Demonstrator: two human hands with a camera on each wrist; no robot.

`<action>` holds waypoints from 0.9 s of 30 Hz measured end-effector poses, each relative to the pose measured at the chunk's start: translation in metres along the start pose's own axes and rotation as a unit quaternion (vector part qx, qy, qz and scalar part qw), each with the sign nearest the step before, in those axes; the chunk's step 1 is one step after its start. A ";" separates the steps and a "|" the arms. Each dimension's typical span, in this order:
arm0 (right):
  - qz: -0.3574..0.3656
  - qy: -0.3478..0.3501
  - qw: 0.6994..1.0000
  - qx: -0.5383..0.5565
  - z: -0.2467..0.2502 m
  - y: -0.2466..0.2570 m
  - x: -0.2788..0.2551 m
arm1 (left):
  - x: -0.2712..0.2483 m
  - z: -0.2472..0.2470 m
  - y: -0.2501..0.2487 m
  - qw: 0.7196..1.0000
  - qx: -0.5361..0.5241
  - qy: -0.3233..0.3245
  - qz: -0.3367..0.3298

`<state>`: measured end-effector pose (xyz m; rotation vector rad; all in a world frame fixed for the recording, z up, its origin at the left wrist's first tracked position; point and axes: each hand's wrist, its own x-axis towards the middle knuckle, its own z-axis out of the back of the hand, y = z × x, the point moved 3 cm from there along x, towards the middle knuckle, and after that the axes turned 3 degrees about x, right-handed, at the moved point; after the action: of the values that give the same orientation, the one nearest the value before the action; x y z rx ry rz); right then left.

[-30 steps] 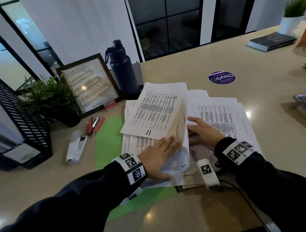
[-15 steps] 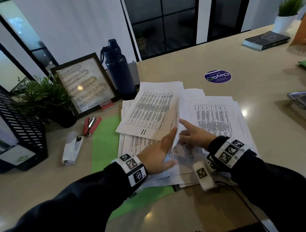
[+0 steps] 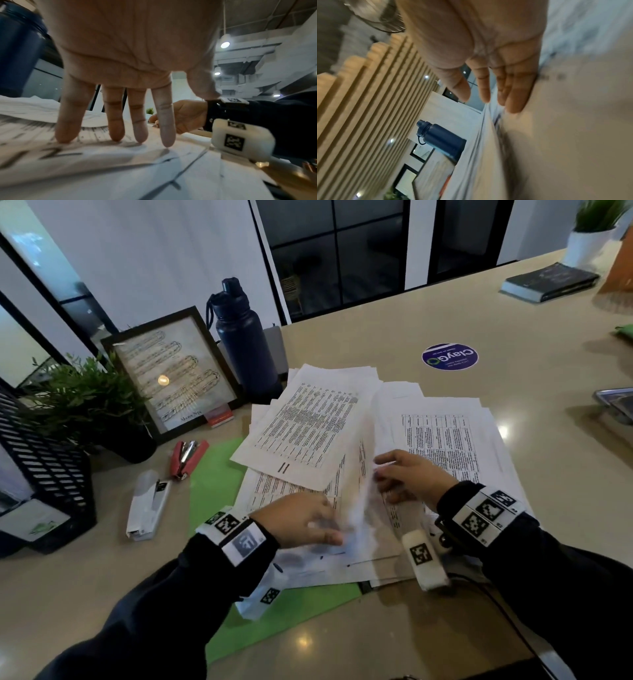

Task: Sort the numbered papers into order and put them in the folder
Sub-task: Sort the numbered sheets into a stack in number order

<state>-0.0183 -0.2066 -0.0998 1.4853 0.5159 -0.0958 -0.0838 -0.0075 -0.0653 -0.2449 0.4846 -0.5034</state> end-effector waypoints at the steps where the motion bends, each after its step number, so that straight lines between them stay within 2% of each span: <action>1: 0.006 -0.035 0.999 -0.019 0.007 0.002 -0.002 | 0.002 -0.002 -0.003 1.000 -0.004 0.020 -0.003; 4: 0.030 -0.134 0.974 -0.178 0.042 0.012 -0.010 | 0.007 -0.007 -0.012 1.000 -0.010 0.025 0.003; 9: -0.038 -0.166 0.942 -0.290 0.100 0.016 -0.030 | 0.018 -0.022 -0.038 0.992 0.101 0.061 -0.039; 14: -0.063 -0.192 0.940 -0.276 0.122 0.007 -0.044 | 0.040 -0.035 -0.065 0.978 0.168 0.075 -0.096; 18: -0.063 -0.213 0.952 -0.211 0.123 0.006 -0.043 | 0.061 -0.034 -0.094 0.960 0.209 0.053 -0.178; 19: -0.067 -0.209 0.958 -0.186 0.122 0.006 -0.042 | 0.065 -0.033 -0.100 0.956 0.211 0.044 -0.201; 21: -0.073 -0.185 0.965 -0.169 0.118 0.005 -0.042 | 0.069 -0.027 -0.107 0.958 0.203 0.022 -0.200; 27: -0.075 -0.060 0.979 -0.181 0.102 0.007 -0.042 | 0.064 -0.010 -0.088 0.986 0.135 0.001 -0.093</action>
<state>-0.0257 -0.3148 -0.0774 1.0766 0.5169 -0.1980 -0.0749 -0.1166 -0.0684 -0.0283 0.3910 -0.7456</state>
